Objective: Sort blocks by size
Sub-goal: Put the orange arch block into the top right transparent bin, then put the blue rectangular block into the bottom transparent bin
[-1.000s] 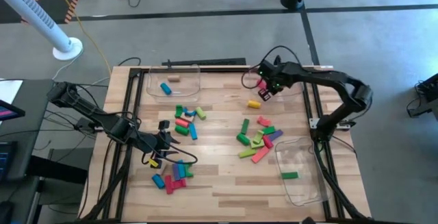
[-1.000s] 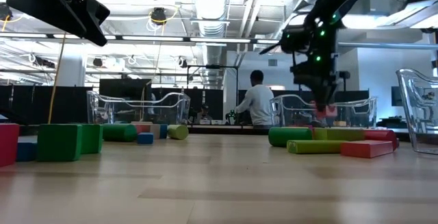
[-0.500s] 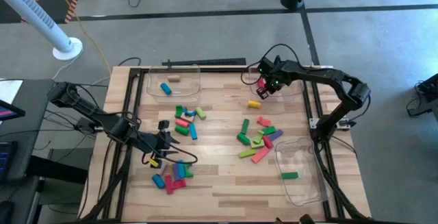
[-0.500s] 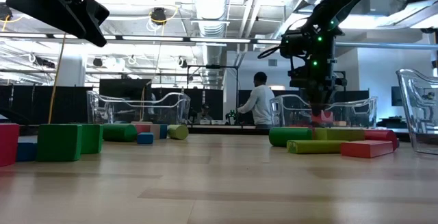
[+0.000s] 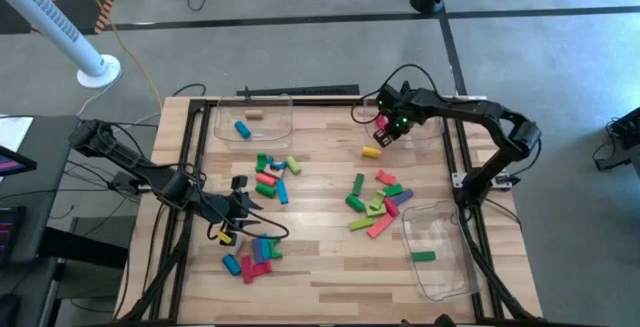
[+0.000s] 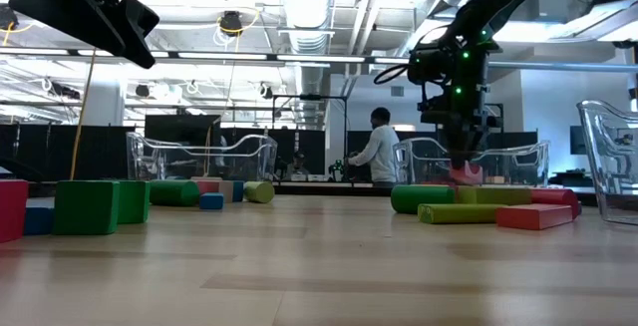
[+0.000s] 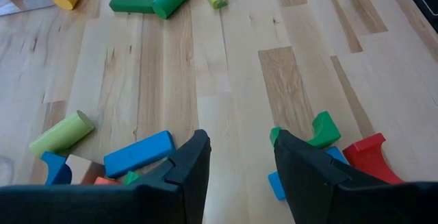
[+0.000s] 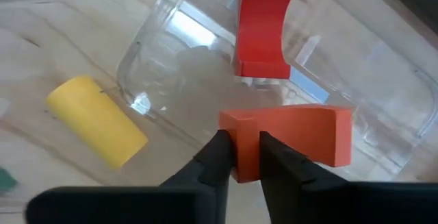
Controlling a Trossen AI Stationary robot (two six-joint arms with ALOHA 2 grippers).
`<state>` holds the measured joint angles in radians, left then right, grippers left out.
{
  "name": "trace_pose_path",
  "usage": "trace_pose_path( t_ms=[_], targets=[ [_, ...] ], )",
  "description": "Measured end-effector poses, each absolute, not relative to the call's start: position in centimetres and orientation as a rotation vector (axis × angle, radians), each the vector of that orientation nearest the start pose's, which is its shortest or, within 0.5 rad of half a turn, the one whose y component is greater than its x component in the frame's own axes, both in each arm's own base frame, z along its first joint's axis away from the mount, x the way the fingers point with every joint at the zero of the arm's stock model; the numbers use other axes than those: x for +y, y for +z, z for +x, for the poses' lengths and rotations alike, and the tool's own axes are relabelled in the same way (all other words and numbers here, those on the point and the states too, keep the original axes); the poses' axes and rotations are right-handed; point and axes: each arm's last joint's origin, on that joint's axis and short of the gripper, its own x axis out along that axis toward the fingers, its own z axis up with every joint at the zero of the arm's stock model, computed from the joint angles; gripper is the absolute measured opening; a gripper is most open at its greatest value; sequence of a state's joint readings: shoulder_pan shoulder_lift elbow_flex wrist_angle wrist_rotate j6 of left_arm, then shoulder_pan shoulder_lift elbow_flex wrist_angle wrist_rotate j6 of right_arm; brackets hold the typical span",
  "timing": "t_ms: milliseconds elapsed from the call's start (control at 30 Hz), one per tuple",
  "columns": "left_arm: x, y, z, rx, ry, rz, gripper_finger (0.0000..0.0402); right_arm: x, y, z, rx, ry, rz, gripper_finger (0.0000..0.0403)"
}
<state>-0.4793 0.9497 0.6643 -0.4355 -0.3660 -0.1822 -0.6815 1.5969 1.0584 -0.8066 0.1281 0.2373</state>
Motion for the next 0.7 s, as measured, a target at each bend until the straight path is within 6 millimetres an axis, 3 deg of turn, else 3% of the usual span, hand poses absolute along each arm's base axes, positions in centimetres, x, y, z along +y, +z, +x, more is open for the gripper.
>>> trace_pose_path(
  t_ms=[333, 700],
  targets=[
    [-7.8, 24.4, 17.3, 0.663, -0.048, 0.121, 0.0155, -18.5, 20.5, 22.2, 1.214, -0.85, 0.557, 0.023],
    [-7.8, 24.4, 17.3, 0.663, -0.048, 0.122, 0.0155, -16.4, 25.0, 21.6, 1.019, -0.843, 0.474, 0.0231]
  ],
)
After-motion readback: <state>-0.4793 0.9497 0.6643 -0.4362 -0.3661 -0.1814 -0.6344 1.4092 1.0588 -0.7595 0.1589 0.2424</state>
